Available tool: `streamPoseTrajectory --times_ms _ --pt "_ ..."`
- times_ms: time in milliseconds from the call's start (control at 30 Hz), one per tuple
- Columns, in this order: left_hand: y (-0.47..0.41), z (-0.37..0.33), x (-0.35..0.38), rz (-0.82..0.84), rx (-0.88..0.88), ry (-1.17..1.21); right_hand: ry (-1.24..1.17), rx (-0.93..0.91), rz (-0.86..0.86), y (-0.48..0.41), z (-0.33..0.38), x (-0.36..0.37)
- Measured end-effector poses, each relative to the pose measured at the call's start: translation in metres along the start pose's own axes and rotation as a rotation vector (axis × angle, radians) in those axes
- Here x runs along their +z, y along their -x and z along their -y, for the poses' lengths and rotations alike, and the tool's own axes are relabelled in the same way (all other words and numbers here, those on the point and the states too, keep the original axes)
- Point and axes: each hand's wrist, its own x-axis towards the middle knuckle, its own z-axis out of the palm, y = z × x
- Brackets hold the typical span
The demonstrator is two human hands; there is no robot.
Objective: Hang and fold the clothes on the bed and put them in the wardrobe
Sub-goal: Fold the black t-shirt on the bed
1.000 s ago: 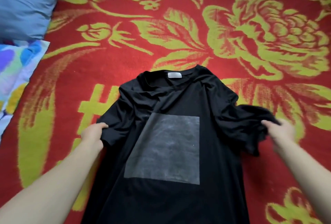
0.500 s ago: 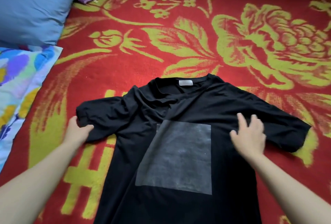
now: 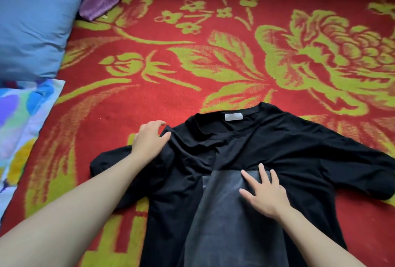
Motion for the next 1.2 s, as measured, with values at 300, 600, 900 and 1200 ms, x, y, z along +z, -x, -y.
streamPoseTrajectory --times_ms 300,600,900,1200 --pt "-0.048 -0.031 0.032 0.096 0.086 -0.247 -0.175 0.046 0.133 0.003 0.004 -0.025" --pt "-0.093 -0.047 -0.002 0.055 0.005 0.358 0.041 -0.062 -0.477 0.008 0.042 -0.01" --pt "-0.024 0.073 0.003 0.005 -0.072 -0.102 0.038 0.062 -0.017 -0.024 0.042 0.003" --pt "0.042 0.153 -0.023 0.023 -0.336 -0.073 -0.101 0.078 0.093 -0.029 0.036 -0.016"
